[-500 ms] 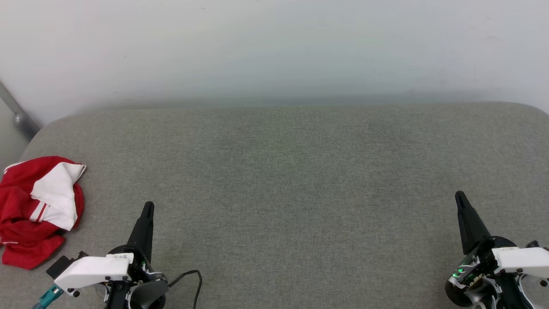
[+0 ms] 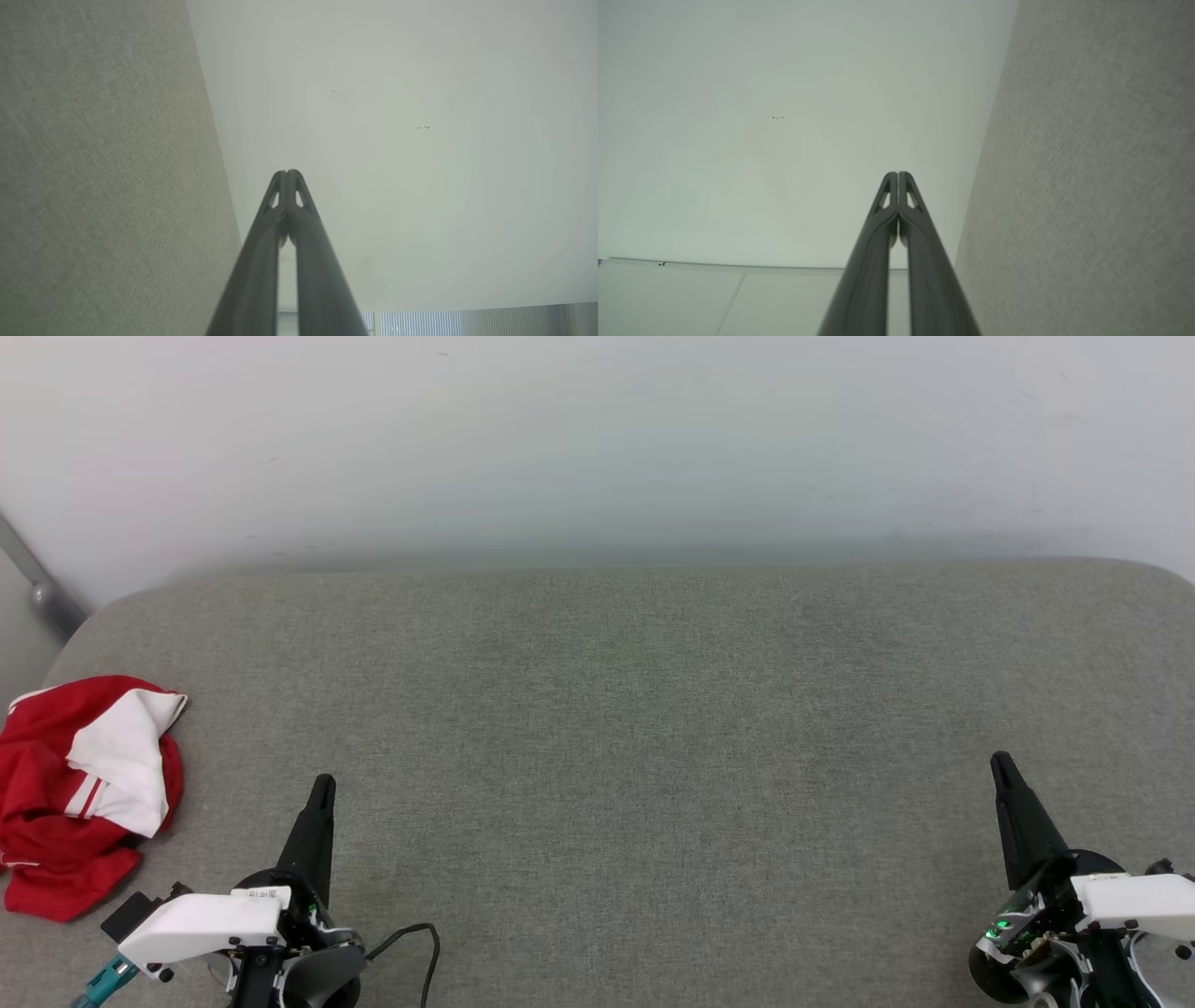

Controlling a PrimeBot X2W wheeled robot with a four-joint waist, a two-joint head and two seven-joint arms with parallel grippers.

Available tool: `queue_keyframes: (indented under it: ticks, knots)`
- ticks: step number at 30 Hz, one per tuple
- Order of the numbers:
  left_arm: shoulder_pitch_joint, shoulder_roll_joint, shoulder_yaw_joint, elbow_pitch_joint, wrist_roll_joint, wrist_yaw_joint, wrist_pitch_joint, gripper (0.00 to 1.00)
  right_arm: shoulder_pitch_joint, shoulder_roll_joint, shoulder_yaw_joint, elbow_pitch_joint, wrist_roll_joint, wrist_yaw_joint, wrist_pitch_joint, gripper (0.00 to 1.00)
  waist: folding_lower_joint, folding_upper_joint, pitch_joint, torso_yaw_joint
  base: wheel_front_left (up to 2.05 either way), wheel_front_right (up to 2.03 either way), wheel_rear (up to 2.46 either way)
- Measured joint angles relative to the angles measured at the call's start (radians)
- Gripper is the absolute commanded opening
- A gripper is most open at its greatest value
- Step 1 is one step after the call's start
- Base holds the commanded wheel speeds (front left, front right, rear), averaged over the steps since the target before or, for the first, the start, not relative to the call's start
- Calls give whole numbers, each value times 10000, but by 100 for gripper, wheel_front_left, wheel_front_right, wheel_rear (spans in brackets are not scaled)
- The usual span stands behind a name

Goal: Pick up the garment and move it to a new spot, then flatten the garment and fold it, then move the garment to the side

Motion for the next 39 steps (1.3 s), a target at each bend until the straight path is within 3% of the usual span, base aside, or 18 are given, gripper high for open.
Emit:
queue_keyframes:
  ticks: [19, 20, 29, 39]
  knots:
    - [0, 0, 0, 0, 0, 0, 0, 0, 0, 0, 0, 0, 0, 0, 0, 0, 0, 0, 0, 0, 0, 0, 0]
    - [0, 0, 0, 0, 0, 0, 0, 100, 0, 0, 0, 0, 0, 0, 0, 100, 0, 0, 0, 0, 0, 0, 0]
    - [461, -46, -100, 374, 119, 4, -180, 100, 477, 8, 8, 454, -109, -2, -180, 100, 0, 0, 1, -1, 0, 0, 0]
    - [461, -44, -88, -234, 1785, 391, -660, 100, 571, 13, -186, 36, -1799, -2, -658, 100, 0, 0, 13, -2, 0, 0, 0]
